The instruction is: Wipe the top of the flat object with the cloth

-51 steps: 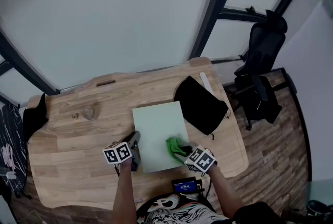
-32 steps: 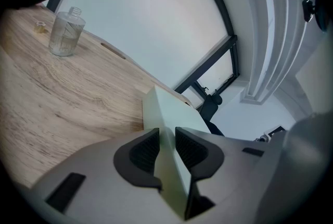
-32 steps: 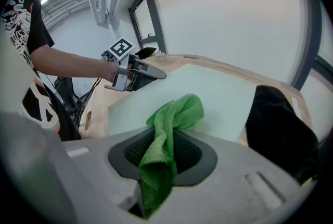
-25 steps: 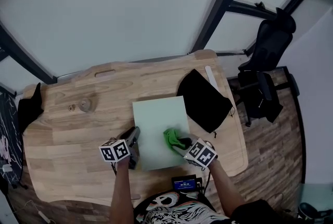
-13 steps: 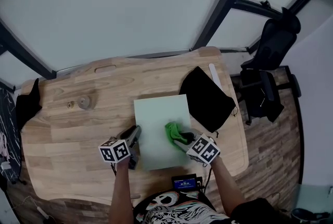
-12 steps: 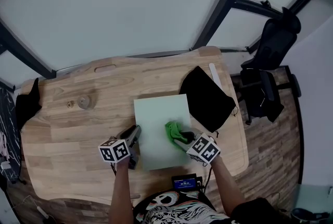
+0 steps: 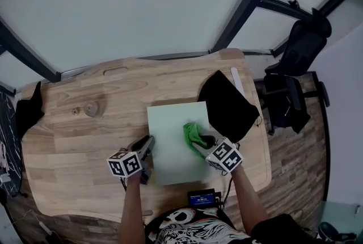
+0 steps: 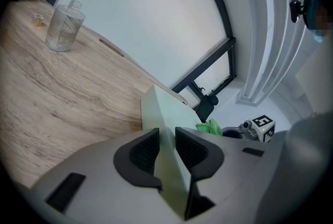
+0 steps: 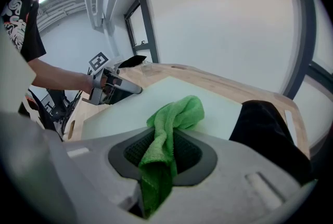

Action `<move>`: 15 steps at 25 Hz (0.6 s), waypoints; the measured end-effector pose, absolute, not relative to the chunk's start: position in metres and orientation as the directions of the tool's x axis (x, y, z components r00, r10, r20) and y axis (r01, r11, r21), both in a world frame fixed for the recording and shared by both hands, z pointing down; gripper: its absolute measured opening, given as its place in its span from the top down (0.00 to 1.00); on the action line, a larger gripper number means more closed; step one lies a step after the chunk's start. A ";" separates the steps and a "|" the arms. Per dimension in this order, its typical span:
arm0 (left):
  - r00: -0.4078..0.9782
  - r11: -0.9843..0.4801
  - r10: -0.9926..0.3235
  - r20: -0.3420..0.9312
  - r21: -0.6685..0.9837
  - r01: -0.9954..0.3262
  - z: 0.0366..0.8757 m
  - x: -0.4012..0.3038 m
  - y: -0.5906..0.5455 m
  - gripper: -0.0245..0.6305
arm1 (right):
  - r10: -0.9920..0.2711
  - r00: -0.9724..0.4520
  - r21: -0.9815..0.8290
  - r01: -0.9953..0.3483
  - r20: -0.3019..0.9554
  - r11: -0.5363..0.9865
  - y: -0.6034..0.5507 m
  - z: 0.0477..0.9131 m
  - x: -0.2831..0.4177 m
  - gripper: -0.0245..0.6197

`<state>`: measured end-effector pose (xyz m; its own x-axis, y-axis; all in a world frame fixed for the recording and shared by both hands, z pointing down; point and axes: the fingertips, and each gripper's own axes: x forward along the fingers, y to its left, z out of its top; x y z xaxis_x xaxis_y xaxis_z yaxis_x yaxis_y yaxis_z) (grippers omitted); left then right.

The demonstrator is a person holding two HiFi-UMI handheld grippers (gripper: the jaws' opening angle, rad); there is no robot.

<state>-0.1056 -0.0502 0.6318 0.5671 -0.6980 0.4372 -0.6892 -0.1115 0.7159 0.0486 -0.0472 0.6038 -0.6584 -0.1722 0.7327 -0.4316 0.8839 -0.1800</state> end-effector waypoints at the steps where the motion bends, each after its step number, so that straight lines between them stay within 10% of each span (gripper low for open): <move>1: 0.566 -0.110 -0.699 0.437 0.717 -0.689 0.632 -0.106 -0.050 0.82 | -0.179 -0.660 -0.182 -0.439 0.729 0.880 -0.051 0.603 0.048 0.82; 15: 0.514 -0.127 -0.708 0.485 0.629 -0.767 0.631 -0.105 -0.050 0.81 | -0.309 -0.641 -0.106 -0.524 0.702 0.845 -0.094 0.602 0.044 0.82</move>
